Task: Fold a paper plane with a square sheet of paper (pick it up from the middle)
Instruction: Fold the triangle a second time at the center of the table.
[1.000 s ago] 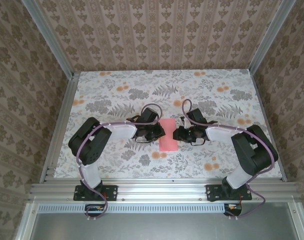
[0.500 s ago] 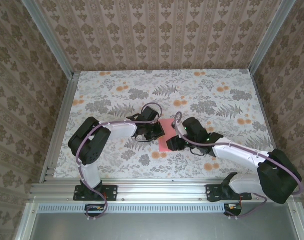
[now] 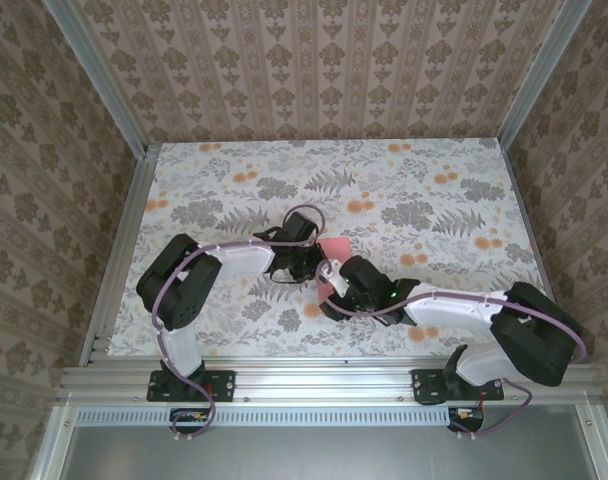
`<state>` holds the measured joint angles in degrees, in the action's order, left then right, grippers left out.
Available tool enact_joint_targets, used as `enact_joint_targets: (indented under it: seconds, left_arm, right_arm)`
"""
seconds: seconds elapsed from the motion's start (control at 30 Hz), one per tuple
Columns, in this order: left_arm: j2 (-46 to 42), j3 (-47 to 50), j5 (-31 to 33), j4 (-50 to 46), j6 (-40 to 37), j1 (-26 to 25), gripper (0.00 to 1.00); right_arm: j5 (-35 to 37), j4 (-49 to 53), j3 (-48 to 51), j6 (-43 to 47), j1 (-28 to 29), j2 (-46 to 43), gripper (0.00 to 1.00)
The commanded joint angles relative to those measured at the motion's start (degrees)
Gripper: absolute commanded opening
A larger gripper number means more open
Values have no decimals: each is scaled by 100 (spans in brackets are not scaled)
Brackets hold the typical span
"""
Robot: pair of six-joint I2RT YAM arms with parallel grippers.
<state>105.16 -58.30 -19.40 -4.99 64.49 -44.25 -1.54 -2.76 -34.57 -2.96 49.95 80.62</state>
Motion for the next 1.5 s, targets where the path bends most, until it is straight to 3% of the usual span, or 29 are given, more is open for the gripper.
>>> enact_joint_targets:
  seconds: [0.0,0.13,0.53,0.83,0.97,1.03,1.17,1.47]
  left_arm:
    - [-137,-155,-80,-212,-121,24,11]
    - [-150,-146,-65,-239,-127,22,11]
    - [-128,-195,-90,-270,-147,22,12]
    - [-229,-121,-40,-265,-160,26,15]
    - [-315,-70,18,-278,-163,22,20]
    - [-406,-28,101,-319,-180,30,23]
    - [-713,121,413,-481,-278,56,38]
    - [-1708,801,1222,-924,-207,292,43]
  right_arm:
    - [568,-238,-207,335,128,305,53]
    - [897,-368,-174,401,144,356,45]
    - [945,-345,-303,402,144,374,32]
    - [1102,-49,-451,205,145,428,11]
    - [1086,11,-454,116,145,385,1]
    - [1061,69,-500,69,140,394,0]
    - [1014,118,-562,-88,132,398,0]
    - [647,192,-935,-999,135,418,0]
